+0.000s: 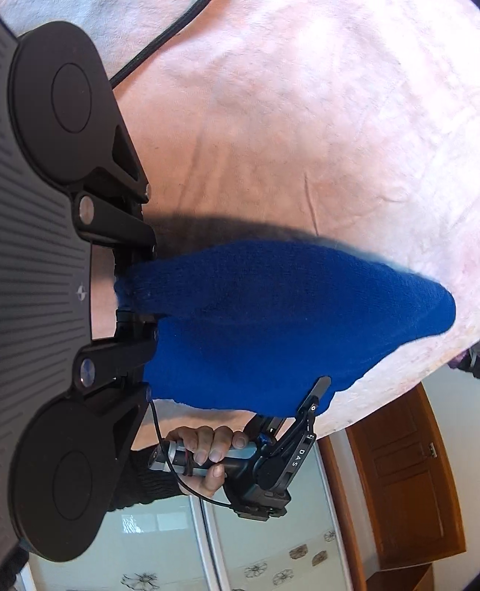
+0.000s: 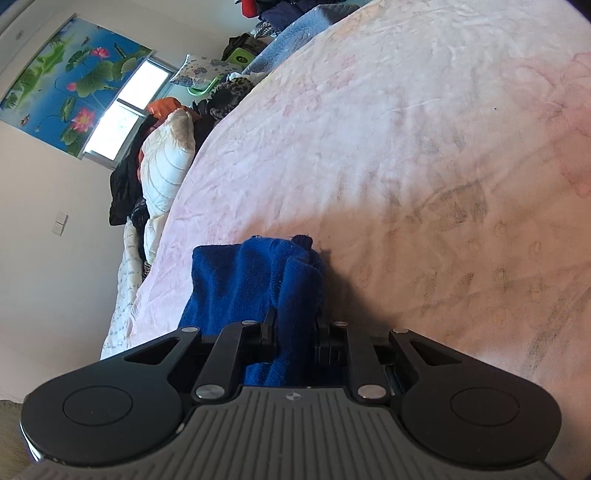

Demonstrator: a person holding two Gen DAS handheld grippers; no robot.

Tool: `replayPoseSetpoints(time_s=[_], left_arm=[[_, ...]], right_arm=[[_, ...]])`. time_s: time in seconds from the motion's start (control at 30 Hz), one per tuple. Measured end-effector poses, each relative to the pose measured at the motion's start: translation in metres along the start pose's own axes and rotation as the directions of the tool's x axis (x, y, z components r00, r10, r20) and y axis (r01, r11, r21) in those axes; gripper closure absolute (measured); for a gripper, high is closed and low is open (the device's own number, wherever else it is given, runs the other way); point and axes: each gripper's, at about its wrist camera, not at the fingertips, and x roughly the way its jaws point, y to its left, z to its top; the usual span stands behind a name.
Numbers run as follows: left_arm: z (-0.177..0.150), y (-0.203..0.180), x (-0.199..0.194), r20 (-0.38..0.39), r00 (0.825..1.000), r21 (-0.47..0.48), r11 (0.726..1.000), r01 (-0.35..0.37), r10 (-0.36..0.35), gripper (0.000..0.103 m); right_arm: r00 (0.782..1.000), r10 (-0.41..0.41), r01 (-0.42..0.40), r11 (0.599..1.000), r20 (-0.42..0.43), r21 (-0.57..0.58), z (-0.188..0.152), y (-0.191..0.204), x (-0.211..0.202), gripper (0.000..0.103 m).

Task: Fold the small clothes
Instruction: 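Open both grippers and pull them back from the folded sweater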

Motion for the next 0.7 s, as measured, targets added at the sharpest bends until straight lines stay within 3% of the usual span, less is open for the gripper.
replayPoseSetpoints(time_s=[0.17,0.2,0.3,0.4,0.47,0.53,0.6,0.63,0.7], left_arm=[[-0.001,-0.004,0.003,0.013,1.0,0.025,0.999,-0.026,0.026,0.092],[0.001,0.0,0.01,0.017,1.0,0.014,1.0,-0.023,0.023,0.092],[0.004,0.0,0.017,0.029,0.999,0.032,0.999,-0.016,0.015,0.089],[-0.007,-0.007,0.002,0.065,0.996,0.049,0.997,-0.056,0.053,0.076],[-0.019,-0.015,-0.018,0.138,0.983,0.114,0.984,-0.14,0.124,0.062],[-0.038,-0.026,-0.044,0.272,0.933,0.197,0.936,-0.293,0.235,0.045],[-0.056,-0.032,-0.071,0.399,0.858,0.241,0.866,-0.438,0.323,0.045],[-0.061,-0.031,-0.083,0.438,0.829,0.241,0.843,-0.481,0.347,0.045],[-0.061,-0.022,-0.117,0.494,0.777,0.22,0.809,-0.546,0.39,0.045]], right_arm=[[0.999,-0.034,0.033,0.999,-0.005,-0.014,-0.001,0.005,0.004,0.081],[0.999,-0.043,0.043,0.999,-0.001,-0.002,-0.002,0.003,0.004,0.068],[0.998,-0.039,0.037,0.999,0.045,0.03,-0.01,-0.003,0.0,0.063],[0.991,-0.064,0.056,0.996,0.115,0.072,-0.029,-0.001,-0.031,0.048],[0.981,-0.086,0.085,0.996,0.175,0.017,-0.051,0.009,-0.065,0.046],[0.961,-0.155,0.175,0.982,0.229,-0.071,-0.079,0.021,-0.102,0.045],[0.945,-0.216,0.254,0.958,0.247,-0.134,-0.111,0.029,-0.14,0.045],[0.935,-0.253,0.297,0.942,0.248,-0.159,-0.125,0.032,-0.156,0.044],[0.891,-0.38,0.435,0.872,0.251,-0.225,-0.152,0.038,-0.189,0.042]])
